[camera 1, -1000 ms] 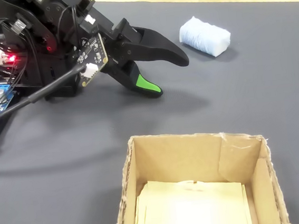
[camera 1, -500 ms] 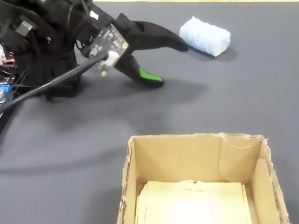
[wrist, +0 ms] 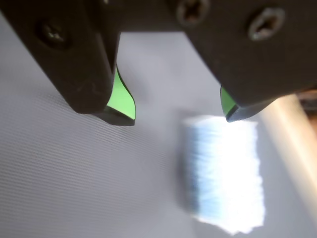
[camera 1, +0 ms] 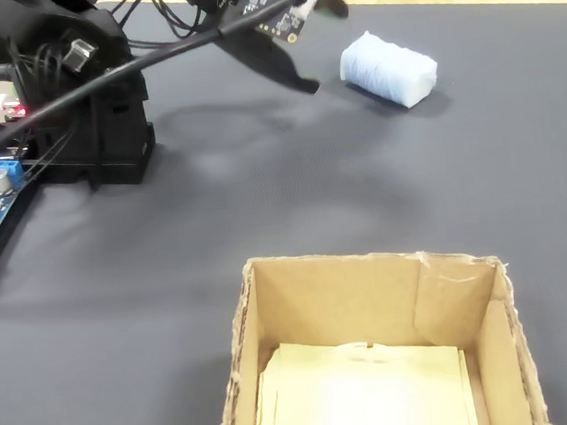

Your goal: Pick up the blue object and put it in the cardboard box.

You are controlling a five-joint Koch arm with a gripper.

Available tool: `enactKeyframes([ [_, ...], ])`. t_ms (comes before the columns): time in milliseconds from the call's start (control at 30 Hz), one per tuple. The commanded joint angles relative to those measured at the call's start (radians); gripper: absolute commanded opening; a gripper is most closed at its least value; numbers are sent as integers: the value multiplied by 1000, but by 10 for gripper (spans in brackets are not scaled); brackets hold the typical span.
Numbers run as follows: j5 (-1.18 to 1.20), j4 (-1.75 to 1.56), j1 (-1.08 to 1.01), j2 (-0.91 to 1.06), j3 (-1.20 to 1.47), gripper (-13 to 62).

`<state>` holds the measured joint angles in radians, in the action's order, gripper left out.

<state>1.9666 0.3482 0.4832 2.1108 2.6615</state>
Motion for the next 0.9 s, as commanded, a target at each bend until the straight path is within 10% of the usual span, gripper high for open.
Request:
enactKeyframes([
  [0, 75, 9, 14, -23, -172, 330],
  [867, 124, 166, 5, -617, -588, 268],
])
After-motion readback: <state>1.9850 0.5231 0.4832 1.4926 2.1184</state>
